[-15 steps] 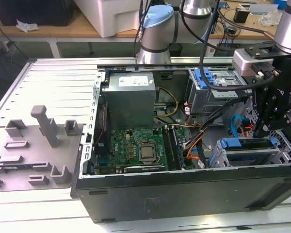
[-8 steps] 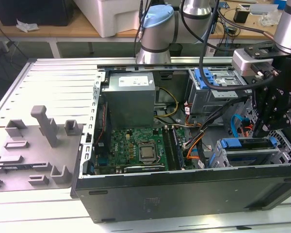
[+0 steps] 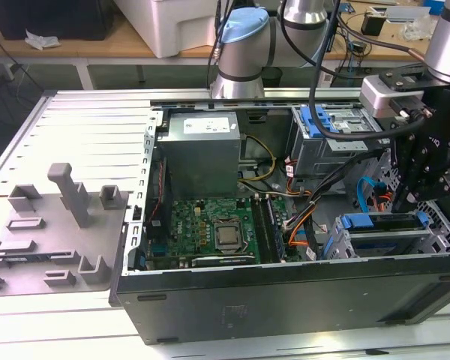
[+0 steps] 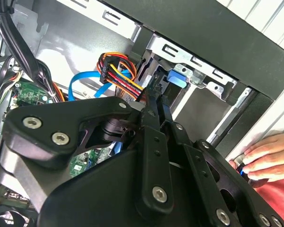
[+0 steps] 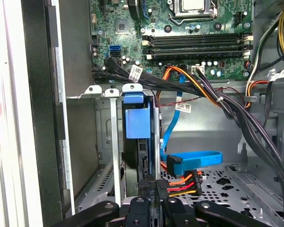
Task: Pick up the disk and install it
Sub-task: 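Insert the first disk wire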
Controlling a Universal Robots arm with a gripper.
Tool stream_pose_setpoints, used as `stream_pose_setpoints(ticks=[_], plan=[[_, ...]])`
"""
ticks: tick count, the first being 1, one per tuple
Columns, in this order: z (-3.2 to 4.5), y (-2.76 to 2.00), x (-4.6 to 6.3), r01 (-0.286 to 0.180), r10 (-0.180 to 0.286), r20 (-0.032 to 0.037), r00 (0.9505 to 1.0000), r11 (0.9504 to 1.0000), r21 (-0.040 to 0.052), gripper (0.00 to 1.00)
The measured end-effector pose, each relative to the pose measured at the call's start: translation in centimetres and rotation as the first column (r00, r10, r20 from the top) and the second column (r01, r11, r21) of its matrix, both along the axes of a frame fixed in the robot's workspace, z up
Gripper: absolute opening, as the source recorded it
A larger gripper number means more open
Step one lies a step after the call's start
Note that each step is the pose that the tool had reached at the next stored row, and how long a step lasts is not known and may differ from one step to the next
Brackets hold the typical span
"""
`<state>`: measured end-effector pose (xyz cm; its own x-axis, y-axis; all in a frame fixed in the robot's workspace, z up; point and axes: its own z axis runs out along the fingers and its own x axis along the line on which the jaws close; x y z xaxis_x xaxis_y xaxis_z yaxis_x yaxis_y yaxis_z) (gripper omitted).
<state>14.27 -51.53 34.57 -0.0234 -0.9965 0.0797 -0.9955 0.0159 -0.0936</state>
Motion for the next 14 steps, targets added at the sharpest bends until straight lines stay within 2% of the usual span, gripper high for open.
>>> stream_pose_setpoints(ticks=[14], plan=[[-0.01, -0.24, 0.0, 0.0, 0.0, 0.0, 1.0, 1.0, 0.0, 0.17]])
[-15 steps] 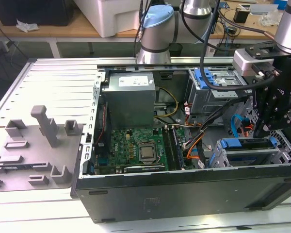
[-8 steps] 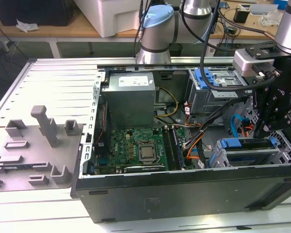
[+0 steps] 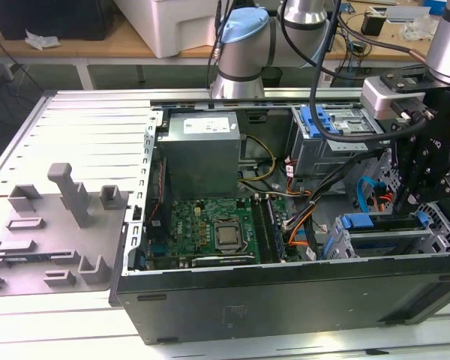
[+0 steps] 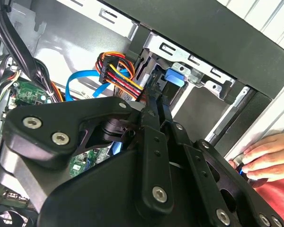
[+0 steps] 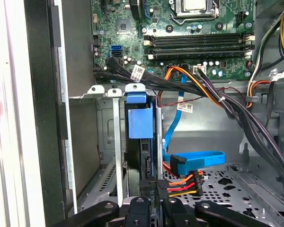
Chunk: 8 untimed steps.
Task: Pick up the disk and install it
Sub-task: 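Insert the first disk wire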
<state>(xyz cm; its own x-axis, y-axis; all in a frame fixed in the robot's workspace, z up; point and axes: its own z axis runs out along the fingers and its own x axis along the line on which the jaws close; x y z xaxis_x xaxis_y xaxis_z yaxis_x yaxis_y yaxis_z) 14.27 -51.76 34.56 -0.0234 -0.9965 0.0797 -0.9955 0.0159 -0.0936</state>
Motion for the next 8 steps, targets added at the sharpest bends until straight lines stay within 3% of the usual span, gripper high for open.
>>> stream_pose_setpoints(ticks=[8], plan=[[-0.02, -0.01, 0.0, -0.003, 0.003, -0.0001, 1.0, 1.0, 0.0, 0.17]])
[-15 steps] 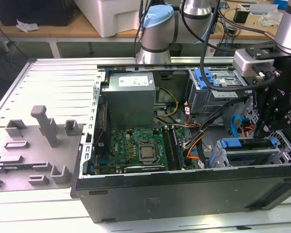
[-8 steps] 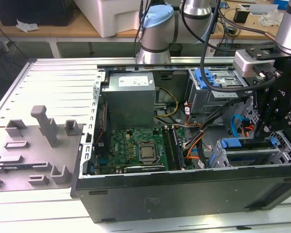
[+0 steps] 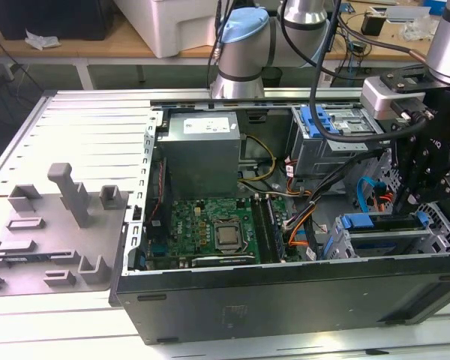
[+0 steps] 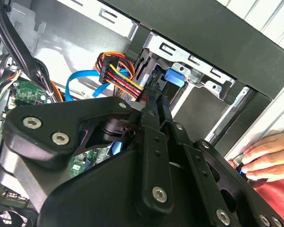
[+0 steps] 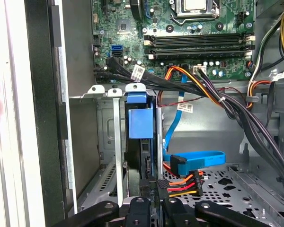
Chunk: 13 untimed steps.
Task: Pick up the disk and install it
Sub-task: 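Insert the first disk wire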
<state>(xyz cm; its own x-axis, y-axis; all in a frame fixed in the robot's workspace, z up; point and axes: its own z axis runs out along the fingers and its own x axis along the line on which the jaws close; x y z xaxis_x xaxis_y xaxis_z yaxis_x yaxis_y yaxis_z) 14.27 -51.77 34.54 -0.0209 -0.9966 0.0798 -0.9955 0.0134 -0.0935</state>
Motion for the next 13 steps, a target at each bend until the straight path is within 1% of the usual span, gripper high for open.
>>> stream_pose_setpoints(ticks=[13], plan=[[-0.09, -0.1, 0.0, -0.009, 0.009, 0.0, 1.0, 1.0, 0.0001, 0.17]])
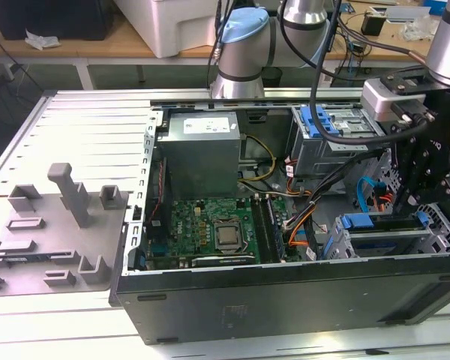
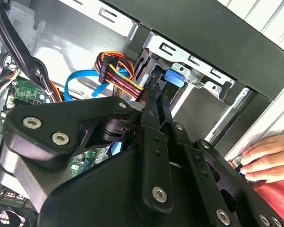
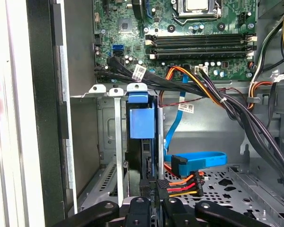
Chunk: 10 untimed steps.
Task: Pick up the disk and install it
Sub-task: 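Insert the first disk wire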
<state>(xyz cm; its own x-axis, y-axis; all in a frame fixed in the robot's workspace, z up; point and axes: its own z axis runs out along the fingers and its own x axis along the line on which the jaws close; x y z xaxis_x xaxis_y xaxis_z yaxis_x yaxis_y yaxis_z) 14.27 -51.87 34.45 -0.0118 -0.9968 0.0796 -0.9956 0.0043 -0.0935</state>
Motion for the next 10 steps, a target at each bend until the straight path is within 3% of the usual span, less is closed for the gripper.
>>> stream_pose_setpoints(ticks=[10], plan=[[-0.05, -0.06, -0.04, -0.006, 0.006, 0.0, 1.0, 1.0, -0.0001, 0.17]])
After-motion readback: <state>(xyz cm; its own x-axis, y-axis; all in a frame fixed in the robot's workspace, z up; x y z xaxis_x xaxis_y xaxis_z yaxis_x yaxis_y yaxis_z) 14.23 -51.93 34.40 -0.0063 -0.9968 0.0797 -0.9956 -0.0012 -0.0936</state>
